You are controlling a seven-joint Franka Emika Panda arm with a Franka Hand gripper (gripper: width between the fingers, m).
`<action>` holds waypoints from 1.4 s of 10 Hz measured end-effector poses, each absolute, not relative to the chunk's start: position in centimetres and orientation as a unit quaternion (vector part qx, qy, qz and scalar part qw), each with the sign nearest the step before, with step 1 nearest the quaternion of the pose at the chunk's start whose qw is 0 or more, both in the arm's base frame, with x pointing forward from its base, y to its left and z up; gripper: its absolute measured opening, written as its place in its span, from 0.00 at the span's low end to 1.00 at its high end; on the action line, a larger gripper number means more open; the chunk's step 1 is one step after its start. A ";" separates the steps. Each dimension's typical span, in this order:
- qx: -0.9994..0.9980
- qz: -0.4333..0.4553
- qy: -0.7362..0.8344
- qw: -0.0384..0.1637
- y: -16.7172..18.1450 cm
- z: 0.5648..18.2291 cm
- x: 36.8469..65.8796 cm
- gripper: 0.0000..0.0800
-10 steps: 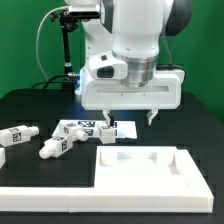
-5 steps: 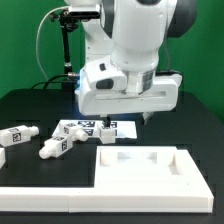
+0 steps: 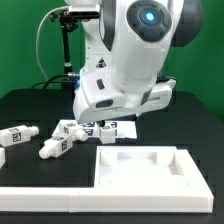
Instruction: Assemble one leg
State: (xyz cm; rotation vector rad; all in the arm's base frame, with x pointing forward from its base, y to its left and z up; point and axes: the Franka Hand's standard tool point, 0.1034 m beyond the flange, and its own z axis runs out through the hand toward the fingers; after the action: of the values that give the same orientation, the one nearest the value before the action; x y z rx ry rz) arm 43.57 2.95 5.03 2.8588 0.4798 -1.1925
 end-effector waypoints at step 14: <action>0.884 -0.447 0.137 0.033 0.6 1.4 41.4 0.66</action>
Offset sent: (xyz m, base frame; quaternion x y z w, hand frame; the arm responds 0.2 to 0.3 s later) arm 0.0000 0.0000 0.0000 0.0000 0.0000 0.0000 1.0000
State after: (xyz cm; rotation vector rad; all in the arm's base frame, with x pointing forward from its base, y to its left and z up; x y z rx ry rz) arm 41.40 0.59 1.43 2.7196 0.4212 -1.3749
